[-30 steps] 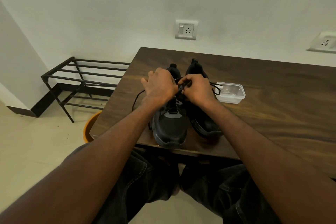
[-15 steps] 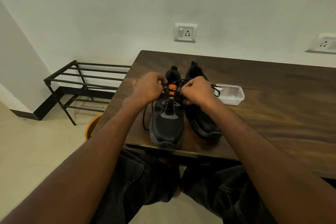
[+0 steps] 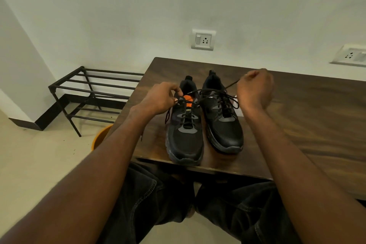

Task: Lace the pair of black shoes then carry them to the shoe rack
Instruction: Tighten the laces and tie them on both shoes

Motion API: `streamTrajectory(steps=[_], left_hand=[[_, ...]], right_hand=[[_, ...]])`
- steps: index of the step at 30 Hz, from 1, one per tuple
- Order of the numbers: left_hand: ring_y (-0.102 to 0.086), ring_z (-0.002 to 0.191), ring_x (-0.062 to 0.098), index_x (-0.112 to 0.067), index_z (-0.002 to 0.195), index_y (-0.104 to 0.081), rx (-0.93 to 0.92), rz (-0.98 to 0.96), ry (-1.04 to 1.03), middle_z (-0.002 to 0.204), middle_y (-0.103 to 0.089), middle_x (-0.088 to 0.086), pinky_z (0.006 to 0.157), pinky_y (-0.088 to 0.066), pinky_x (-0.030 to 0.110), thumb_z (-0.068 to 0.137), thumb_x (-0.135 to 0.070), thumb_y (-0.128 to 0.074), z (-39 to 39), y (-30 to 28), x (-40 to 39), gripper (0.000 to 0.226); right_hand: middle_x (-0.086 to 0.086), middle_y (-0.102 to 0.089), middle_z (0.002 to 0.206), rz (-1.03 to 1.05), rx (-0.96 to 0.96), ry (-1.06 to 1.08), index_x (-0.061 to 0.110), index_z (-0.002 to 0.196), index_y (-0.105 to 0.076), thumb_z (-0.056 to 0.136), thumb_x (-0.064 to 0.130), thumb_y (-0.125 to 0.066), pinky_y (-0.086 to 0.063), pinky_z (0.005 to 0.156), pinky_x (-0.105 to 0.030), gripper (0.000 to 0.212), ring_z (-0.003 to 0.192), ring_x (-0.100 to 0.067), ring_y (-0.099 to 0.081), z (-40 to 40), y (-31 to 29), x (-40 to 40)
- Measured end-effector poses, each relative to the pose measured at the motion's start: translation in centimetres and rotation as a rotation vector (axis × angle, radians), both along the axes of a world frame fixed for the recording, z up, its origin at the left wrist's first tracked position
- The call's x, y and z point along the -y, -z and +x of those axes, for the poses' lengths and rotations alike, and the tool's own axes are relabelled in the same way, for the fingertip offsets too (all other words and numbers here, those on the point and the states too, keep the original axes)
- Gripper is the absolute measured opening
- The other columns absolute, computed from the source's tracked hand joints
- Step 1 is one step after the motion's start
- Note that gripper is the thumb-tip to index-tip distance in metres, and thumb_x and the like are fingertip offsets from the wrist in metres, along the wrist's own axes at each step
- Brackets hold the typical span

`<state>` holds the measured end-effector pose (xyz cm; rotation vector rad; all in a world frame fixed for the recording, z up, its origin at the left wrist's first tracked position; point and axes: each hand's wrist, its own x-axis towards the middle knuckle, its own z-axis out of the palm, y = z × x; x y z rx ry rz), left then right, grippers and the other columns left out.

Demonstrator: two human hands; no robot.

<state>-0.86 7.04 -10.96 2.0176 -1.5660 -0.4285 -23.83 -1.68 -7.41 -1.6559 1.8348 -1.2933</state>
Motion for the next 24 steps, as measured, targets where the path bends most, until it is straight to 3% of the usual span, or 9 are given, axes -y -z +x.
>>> streamTrajectory(steps=[3,5,7,11,13,15,19,22,24], left_hand=[[-0.067,0.089,0.013,-0.025,0.108,-0.072,-0.004,-0.009,0.012,0.094,-0.068,-0.003,0.085,-0.058,0.036,0.095,-0.009,-0.069,-0.1,-0.1,0.1,0.021],[-0.066,0.088,0.013,-0.024,0.109,-0.072,0.006,-0.017,0.017,0.092,-0.066,-0.004,0.080,-0.056,0.033,0.096,-0.012,-0.070,-0.3,-0.1,0.0,0.018],[-0.066,0.084,0.013,-0.023,0.110,-0.072,0.018,-0.019,0.016,0.088,-0.066,-0.003,0.074,-0.054,0.029,0.096,-0.013,-0.070,-0.4,-0.1,-0.1,0.017],[-0.070,0.082,0.011,-0.023,0.107,-0.075,0.014,-0.047,0.002,0.085,-0.071,-0.003,0.074,-0.057,0.029,0.093,-0.013,-0.074,0.1,-0.2,-0.3,0.017],[-0.069,0.081,0.008,-0.023,0.101,-0.076,0.037,-0.062,-0.015,0.084,-0.072,-0.005,0.070,-0.053,0.025,0.091,-0.013,-0.076,0.3,-0.3,-0.4,0.014],[-0.069,0.078,0.007,-0.020,0.093,-0.077,0.046,-0.061,-0.023,0.083,-0.073,-0.005,0.069,-0.055,0.025,0.093,-0.010,-0.073,0.2,-0.4,-0.3,0.011],[-0.069,0.074,0.007,-0.020,0.086,-0.076,0.052,-0.036,-0.026,0.083,-0.074,-0.004,0.064,-0.055,0.023,0.095,-0.014,-0.071,-0.1,-0.4,-0.1,0.012],[-0.068,0.073,0.011,-0.019,0.084,-0.074,0.081,-0.042,-0.030,0.079,-0.071,-0.003,0.061,-0.050,0.025,0.095,-0.018,-0.072,-0.5,-0.4,-0.2,0.011],[-0.065,0.069,0.011,-0.017,0.084,-0.073,0.087,-0.042,-0.026,0.076,-0.069,-0.002,0.060,-0.048,0.025,0.094,-0.017,-0.072,-0.7,-0.4,-0.3,0.011]], right_hand=[[-0.003,-0.052,0.135,-0.051,-0.295,-0.240,0.016,0.132,-0.060,0.099,0.016,-0.063,-0.046,0.082,-0.031,0.033,0.101,-0.015,-0.055,1.7,1.1,-1.2],[-0.002,-0.063,0.127,0.044,-0.416,-0.497,0.022,0.126,-0.067,0.098,0.026,-0.068,-0.054,0.093,-0.036,0.028,0.107,-0.018,-0.063,3.5,2.4,-2.2],[0.000,-0.072,0.109,0.178,-0.475,-0.635,0.028,0.112,-0.074,0.096,0.034,-0.072,-0.059,0.093,-0.044,0.017,0.101,-0.020,-0.068,4.6,3.3,-3.0],[0.001,-0.077,0.097,0.091,-0.406,-0.482,0.029,0.095,-0.080,0.094,0.027,-0.076,-0.060,0.086,-0.038,0.005,0.094,-0.021,-0.072,3.4,2.6,-2.5],[0.000,-0.078,0.102,0.001,-0.306,-0.235,0.026,0.100,-0.081,0.095,0.017,-0.072,-0.053,0.081,-0.029,0.014,0.096,-0.024,-0.073,1.8,1.1,-1.3],[-0.003,-0.074,0.114,-0.063,-0.314,-0.083,0.021,0.109,-0.078,0.096,0.012,-0.065,-0.042,0.079,-0.028,0.020,0.102,-0.028,-0.071,0.3,0.2,-0.3],[-0.002,-0.062,0.134,-0.097,-0.479,-0.303,0.018,0.129,-0.069,0.097,0.014,-0.067,-0.043,0.090,-0.031,0.032,0.113,-0.025,-0.065,0.9,0.5,-1.1],[0.000,-0.072,0.121,0.048,-0.486,-0.586,0.026,0.120,-0.074,0.095,0.031,-0.074,-0.055,0.097,-0.039,0.026,0.109,-0.021,-0.067,3.4,1.8,-2.8],[0.000,-0.075,0.111,0.110,-0.512,-0.661,0.029,0.112,-0.077,0.094,0.033,-0.075,-0.058,0.094,-0.046,0.019,0.104,-0.021,-0.069,4.4,2.8,-3.4]])
